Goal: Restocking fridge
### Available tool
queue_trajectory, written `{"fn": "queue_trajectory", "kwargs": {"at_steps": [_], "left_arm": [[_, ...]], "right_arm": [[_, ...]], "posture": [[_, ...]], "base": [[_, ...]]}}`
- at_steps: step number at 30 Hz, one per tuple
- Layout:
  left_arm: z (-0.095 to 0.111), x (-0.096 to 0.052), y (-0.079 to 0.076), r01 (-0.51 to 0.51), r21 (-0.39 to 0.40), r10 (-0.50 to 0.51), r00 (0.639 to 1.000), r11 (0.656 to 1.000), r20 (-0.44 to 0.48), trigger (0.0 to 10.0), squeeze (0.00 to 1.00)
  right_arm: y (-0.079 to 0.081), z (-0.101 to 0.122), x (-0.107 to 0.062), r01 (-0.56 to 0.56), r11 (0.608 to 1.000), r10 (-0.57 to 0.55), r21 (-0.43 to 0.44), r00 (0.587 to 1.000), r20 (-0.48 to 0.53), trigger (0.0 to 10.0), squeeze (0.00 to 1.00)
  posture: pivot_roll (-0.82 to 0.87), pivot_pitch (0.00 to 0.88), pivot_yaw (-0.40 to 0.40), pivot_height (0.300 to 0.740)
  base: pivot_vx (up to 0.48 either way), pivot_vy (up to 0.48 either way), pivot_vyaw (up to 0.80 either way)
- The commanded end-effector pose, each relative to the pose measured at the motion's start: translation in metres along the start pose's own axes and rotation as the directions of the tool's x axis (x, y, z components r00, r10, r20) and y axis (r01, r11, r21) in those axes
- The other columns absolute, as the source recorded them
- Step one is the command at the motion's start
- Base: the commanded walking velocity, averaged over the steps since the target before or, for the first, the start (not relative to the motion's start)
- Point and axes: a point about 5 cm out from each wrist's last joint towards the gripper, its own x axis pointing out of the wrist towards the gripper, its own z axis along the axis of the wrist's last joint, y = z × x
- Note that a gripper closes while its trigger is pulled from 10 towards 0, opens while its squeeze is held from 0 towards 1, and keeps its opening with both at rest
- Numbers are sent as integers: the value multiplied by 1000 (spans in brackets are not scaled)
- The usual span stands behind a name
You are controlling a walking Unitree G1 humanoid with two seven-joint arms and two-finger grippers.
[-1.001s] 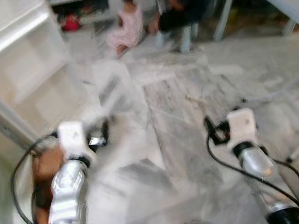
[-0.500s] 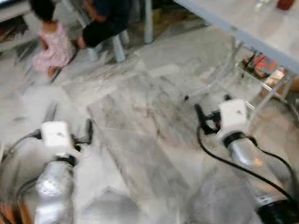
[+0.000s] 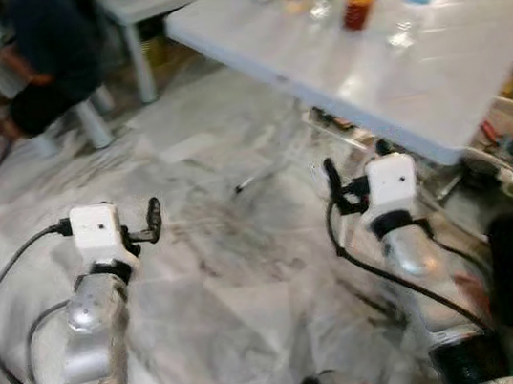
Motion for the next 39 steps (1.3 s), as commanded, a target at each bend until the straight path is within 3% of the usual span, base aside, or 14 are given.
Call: {"fn": "queue_trajectory", "kwargs": {"at_steps": [1,9,17,39], "left_arm": [[4,-1,13,-39,13,39,999,999,13,10000,0],[10,5,12,-74,-33,75,996,997,46,10000,0],[16,8,11,-68,-61,73,994,996,76,10000,0],[14,12,7,-52,-65,57,996,997,74,10000,0]], "right_arm": [[7,10,2,1,999,-2,47,999,35,10000,0],[10,20,8,-8,997,2,73,997,74,10000,0],[10,22,5,-32,998,27,59,996,86,10000,0],[12,20,2,-58,997,54,42,995,86,10000,0]], "posture": [[-24,91,-53,740],[-24,74,-52,740],[-32,76,-48,740],[-34,80,-45,740]], "base": [[480,0,-800],[475,0,-780],[429,0,0],[259,383,0]]}}
